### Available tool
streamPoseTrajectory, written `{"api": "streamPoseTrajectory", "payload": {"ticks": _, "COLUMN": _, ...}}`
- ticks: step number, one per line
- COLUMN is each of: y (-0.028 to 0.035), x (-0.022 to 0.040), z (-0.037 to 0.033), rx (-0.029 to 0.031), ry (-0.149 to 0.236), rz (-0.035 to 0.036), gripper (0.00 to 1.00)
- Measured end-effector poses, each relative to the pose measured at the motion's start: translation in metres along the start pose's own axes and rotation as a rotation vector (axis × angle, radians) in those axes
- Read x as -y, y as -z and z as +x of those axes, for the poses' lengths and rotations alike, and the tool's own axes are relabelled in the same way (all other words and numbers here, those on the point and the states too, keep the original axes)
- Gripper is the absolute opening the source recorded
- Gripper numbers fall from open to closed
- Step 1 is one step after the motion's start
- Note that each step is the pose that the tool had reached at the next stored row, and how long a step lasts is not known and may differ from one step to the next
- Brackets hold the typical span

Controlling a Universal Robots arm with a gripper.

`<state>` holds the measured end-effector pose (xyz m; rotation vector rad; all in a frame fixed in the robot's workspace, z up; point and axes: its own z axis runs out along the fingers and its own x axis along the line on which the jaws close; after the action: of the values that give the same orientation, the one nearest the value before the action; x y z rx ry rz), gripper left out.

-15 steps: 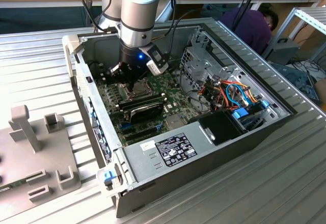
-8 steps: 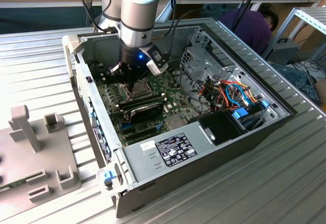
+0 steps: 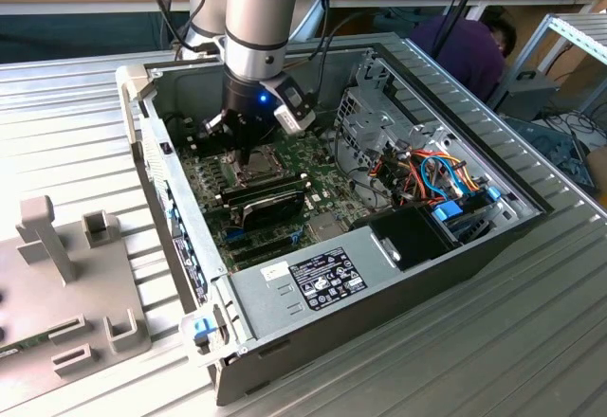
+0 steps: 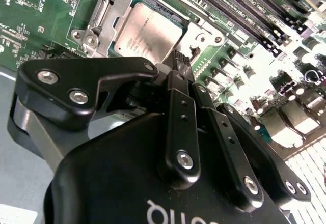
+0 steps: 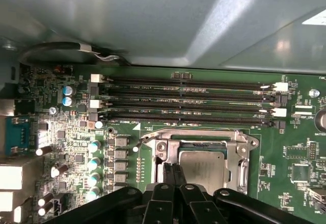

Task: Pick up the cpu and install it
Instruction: 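Close the cpu cover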

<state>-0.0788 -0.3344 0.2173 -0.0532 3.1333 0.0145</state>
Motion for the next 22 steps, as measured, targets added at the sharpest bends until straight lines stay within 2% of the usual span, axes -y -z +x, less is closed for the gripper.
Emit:
{"api": "streamPoseTrajectory", "payload": {"ticks": 5, "y": -0.0005, "x": -0.0002, "z": 0.0044, "rx": 0.0021, "ry": 0.0, "rz": 0.0, "gripper": 0.11}}
{"api": "streamPoseTrajectory", "payload": {"ticks": 10, "y": -0.0062, "x": -0.0001, "z": 0.0048, "rx": 0.0021, "ry": 0.0, "rz": 0.0003, "gripper": 0.11}}
{"api": "streamPoseTrajectory", "payload": {"ticks": 18, "y": -0.0109, "x": 0.0, "z": 0.0048, "rx": 0.0021, "ry": 0.0, "rz": 0.0003, "gripper": 0.11}}
{"api": "streamPoseTrajectory", "payload": {"ticks": 22, "y": -0.0111, "x": 0.0, "z": 0.0048, "rx": 0.002, "ry": 0.0, "rz": 0.0004, "gripper": 0.11}}
